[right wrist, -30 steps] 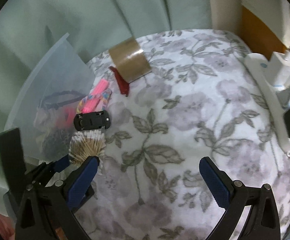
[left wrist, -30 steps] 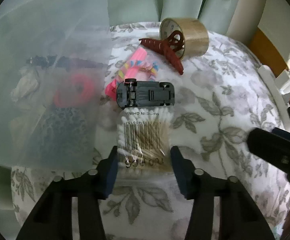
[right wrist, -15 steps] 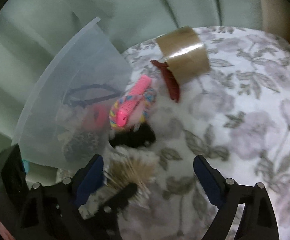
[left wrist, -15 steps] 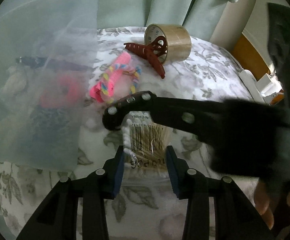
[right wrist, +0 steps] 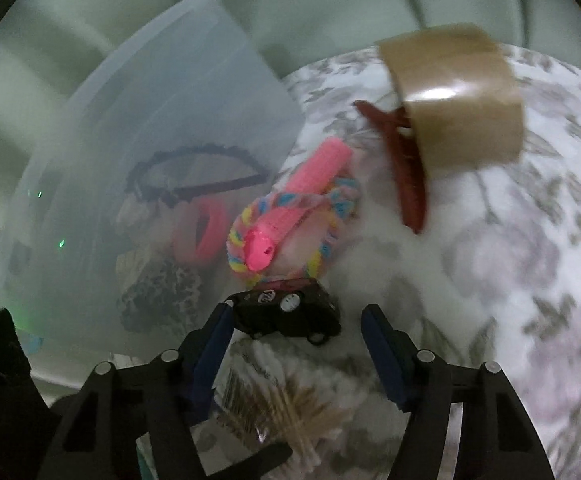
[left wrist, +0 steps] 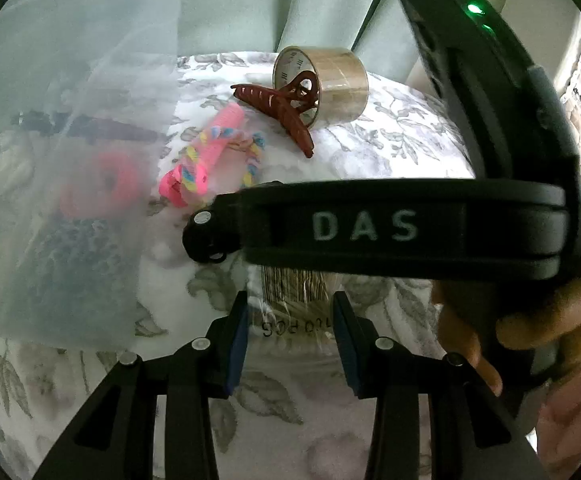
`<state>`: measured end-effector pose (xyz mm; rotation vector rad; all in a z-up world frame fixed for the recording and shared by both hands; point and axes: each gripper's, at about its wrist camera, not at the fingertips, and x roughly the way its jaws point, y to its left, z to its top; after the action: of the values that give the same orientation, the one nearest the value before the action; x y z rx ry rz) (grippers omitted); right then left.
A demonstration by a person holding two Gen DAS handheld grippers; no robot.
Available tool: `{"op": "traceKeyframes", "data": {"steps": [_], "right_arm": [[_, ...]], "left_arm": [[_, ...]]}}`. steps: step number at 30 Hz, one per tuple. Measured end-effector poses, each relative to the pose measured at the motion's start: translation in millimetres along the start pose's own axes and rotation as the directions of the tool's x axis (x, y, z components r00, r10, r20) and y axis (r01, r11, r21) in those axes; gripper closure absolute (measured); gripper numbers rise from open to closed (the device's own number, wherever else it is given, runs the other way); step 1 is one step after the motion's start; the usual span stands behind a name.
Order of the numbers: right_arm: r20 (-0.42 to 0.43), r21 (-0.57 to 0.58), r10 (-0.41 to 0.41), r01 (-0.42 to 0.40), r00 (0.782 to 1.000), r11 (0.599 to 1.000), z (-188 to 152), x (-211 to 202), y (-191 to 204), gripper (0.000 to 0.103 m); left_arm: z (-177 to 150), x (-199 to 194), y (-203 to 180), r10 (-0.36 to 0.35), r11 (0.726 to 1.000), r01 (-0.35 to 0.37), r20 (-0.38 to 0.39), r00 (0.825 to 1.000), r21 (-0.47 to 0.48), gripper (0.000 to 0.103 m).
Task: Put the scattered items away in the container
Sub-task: 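Close the right tool on the black toy car while the left tool holds the swab pack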
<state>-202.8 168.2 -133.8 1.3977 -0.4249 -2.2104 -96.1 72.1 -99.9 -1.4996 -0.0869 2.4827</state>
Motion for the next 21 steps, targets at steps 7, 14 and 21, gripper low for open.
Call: {"op": "traceKeyframes", "data": {"steps": [7, 14, 21], "right_arm": [[0.006, -0.05, 0.042, -0.041, 0.999, 0.998, 4.1, 3.8, -1.8, 0.062], [0.058, -0.018, 0.033, -0.032, 0.998, 0.999, -4.1, -8.6, -7.1, 0.062], [0.136, 0.085, -0.005, -0.007, 0.991, 0.996, -17.1, -40.8, -22.0, 0.062]], "left_arm": [[1.4, 2.4, -1.0, 0.011, 1.0, -0.011, 0.003, 1.0, -0.021, 0.061], [1.7, 2.9, -2.3, 0.007, 1.0, -0.007, -0.002, 1.0, -0.025, 0.062], [1.8, -2.6, -2.7, 0.014, 0.999, -0.014, -0.001, 1.0, -0.031, 0.063]]}}
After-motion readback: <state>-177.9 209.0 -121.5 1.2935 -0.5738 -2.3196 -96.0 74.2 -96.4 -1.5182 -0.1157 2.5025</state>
